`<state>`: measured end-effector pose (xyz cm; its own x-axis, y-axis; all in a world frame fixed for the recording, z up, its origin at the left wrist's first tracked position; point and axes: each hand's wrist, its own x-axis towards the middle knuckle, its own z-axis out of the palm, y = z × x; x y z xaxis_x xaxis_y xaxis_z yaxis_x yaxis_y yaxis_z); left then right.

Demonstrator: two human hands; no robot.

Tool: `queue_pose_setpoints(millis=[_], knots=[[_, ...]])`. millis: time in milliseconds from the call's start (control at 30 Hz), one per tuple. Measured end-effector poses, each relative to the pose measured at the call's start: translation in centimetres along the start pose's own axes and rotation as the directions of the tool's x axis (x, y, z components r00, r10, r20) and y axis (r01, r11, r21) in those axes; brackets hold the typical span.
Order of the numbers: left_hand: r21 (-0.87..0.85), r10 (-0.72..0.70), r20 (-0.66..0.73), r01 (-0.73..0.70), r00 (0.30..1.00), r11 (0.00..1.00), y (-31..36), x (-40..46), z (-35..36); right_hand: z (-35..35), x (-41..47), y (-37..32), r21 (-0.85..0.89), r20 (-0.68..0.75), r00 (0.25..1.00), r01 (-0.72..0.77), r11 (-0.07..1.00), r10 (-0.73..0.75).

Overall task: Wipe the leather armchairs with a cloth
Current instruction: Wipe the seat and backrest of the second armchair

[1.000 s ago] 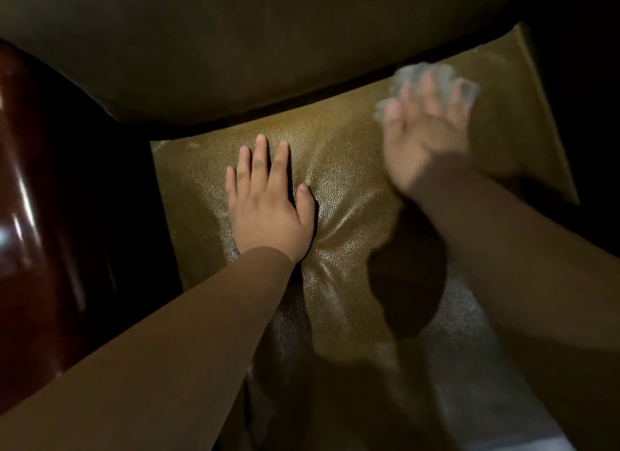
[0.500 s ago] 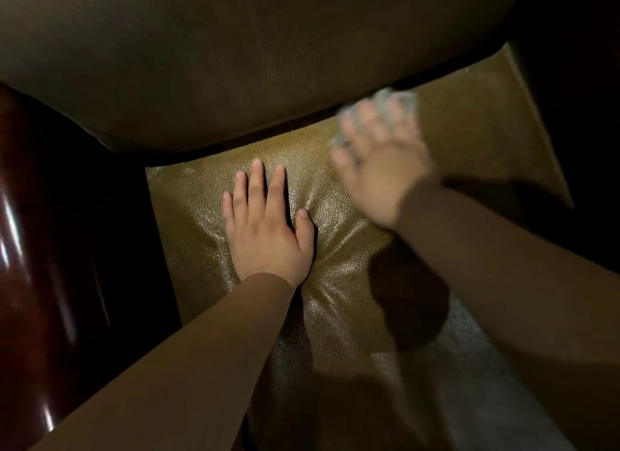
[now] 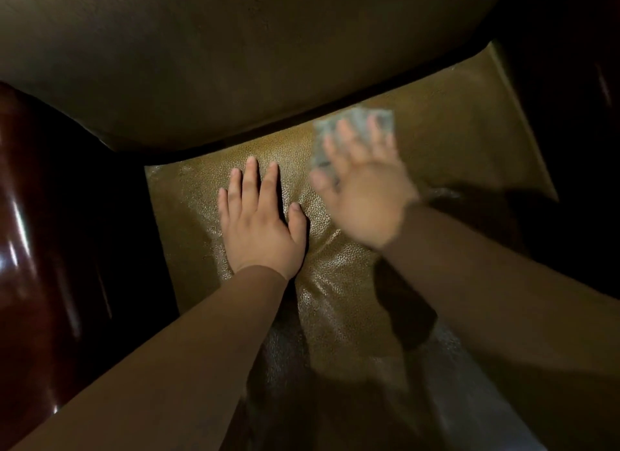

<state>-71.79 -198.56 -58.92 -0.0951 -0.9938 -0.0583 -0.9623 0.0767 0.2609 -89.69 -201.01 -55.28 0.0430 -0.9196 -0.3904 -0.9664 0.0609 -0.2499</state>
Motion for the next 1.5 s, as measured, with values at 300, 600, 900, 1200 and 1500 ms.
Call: queue_pose_setpoints(millis=[300,600,900,1200,1500], knots=[[0.034,-0.138,0.128,0.135,0.982,0.990,2.4,1.1,-1.9,-4.4,-1.1,13.8,0.061,-0.073,0.941,-0.327,0.943,0.331],[-0.077,0.043,0.011,-0.042,0.999,0.996,10.5,6.2,1.4,-3.3,-1.8,9.0,-0.018,0.014,0.996,0.091,0.996,-0.091],[-0.016,0.069,-0.010,-0.069,0.998,0.997,10.4,5.6,2.8,-3.1,3.2,10.1,0.119,-0.083,0.945,-0.305,0.945,0.316],[0.018,0.099,-0.074,-0.098,0.992,0.995,10.6,5.9,3.8,-3.7,3.6,12.9,0.060,-0.145,0.941,-0.301,0.952,0.306],[0.033,0.103,-0.057,-0.102,0.993,0.994,10.3,5.7,3.8,-0.5,-6.5,10.4,0.093,-0.133,0.954,-0.258,0.961,0.269]])
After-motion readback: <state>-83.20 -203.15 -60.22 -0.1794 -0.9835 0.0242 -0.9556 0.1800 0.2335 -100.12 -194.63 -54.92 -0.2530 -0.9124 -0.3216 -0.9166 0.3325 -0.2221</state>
